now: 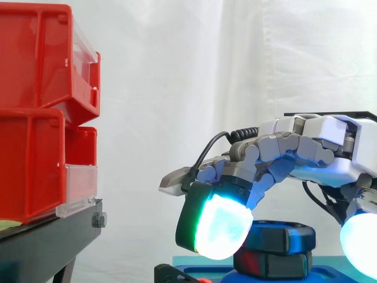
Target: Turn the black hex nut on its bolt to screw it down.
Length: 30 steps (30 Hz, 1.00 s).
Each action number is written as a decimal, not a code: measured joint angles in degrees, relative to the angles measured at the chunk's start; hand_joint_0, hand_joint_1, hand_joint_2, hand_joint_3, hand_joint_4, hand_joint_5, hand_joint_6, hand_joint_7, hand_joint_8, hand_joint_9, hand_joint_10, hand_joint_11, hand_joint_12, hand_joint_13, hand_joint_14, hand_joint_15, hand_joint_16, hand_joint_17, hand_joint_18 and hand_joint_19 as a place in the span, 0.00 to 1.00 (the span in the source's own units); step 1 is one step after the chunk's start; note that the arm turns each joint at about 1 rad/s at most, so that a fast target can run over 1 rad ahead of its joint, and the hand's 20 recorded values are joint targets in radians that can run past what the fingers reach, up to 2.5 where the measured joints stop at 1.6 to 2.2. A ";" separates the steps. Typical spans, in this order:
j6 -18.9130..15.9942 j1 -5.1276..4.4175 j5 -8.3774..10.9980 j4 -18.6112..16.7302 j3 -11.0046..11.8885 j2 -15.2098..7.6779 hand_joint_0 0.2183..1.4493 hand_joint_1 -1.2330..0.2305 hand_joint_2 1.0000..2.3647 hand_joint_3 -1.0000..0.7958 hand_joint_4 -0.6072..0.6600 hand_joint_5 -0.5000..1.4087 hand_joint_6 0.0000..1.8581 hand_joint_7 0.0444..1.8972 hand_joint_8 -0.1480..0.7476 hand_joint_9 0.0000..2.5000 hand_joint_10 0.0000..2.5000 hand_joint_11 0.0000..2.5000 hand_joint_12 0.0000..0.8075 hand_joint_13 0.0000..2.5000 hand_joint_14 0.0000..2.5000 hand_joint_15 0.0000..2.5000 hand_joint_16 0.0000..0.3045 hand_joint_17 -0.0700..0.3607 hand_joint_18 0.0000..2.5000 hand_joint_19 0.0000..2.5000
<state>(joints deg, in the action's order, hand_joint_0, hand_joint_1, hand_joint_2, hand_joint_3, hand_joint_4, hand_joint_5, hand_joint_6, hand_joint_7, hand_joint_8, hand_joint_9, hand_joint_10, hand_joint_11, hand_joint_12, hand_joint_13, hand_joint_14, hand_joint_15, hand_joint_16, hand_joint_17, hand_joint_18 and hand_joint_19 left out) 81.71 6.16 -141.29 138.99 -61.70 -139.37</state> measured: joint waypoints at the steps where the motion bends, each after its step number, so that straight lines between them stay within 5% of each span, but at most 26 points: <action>1: 0.03 0.05 -0.01 -0.14 0.00 0.00 0.20 0.63 0.00 0.28 0.71 0.23 0.30 0.57 0.54 0.33 0.00 0.17 0.42 0.18 0.00 0.05 0.19 0.46 0.21 0.21; 15: 0.01 0.74 -0.42 -1.68 -0.08 -0.02 0.15 0.68 0.00 0.28 0.75 0.23 0.27 0.58 0.57 0.33 0.00 0.16 0.48 0.18 0.00 0.05 0.22 0.51 0.21 0.21; 30: 0.01 2.82 -2.54 -2.45 -0.16 -0.02 0.18 0.63 0.00 0.28 0.73 0.22 0.27 0.56 0.54 0.31 0.01 0.16 0.44 0.17 0.00 0.05 0.19 0.47 0.20 0.22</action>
<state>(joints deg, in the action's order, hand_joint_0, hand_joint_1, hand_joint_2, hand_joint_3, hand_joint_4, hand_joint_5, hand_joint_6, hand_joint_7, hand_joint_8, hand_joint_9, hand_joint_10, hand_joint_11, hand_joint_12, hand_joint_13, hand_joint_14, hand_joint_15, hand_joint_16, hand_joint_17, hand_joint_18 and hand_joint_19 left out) 81.72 8.98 -143.83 136.54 -61.86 -139.40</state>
